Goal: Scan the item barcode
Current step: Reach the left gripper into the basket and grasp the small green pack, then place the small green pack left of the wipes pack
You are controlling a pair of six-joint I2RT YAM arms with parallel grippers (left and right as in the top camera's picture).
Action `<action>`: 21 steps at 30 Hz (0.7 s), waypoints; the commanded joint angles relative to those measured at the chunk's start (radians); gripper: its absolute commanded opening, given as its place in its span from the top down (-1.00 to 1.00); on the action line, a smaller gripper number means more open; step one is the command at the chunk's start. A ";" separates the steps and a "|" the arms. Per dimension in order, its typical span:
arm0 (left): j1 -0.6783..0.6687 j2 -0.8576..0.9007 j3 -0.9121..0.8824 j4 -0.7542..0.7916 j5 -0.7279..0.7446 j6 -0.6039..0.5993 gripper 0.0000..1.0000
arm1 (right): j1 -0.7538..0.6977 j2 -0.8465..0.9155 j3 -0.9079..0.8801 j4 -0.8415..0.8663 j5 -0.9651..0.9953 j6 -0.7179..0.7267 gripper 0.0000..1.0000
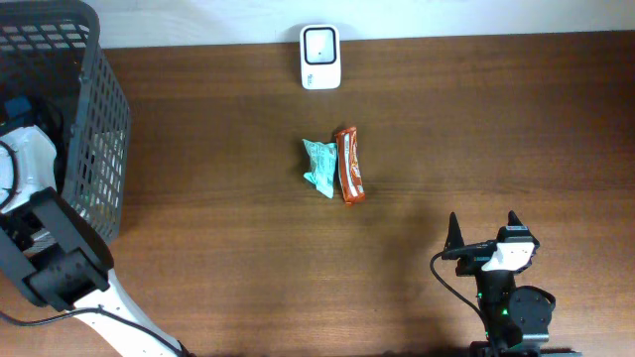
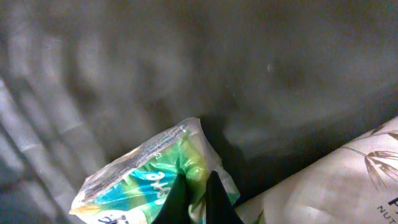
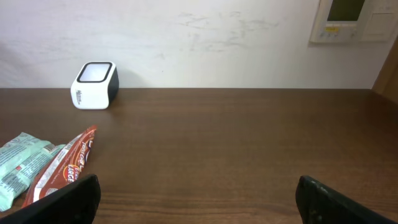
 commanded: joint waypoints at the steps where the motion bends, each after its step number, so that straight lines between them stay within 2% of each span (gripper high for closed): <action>1: 0.007 0.023 -0.002 -0.036 0.019 0.008 1.00 | -0.004 -0.007 -0.008 -0.002 0.009 0.008 -0.97; 5: 0.018 -0.033 0.188 -0.130 0.019 0.008 1.00 | -0.004 -0.007 -0.008 -0.002 0.009 0.008 -0.97; 7: 0.017 -0.099 0.329 -0.181 0.019 0.007 1.00 | -0.004 -0.007 -0.008 -0.002 0.009 0.008 -0.97; 10: 0.017 -0.198 0.444 -0.203 0.033 0.007 1.00 | -0.004 -0.007 -0.008 -0.002 0.009 0.008 -0.97; 12: 0.014 -0.292 0.482 -0.201 0.087 0.007 1.00 | -0.004 -0.007 -0.008 -0.002 0.009 0.008 -0.97; 16: -0.020 -0.463 0.484 -0.138 0.298 0.007 1.00 | -0.004 -0.007 -0.008 -0.002 0.009 0.008 -0.97; 21: -0.245 -0.552 0.484 -0.124 0.412 0.008 1.00 | -0.004 -0.007 -0.008 -0.002 0.009 0.008 -0.97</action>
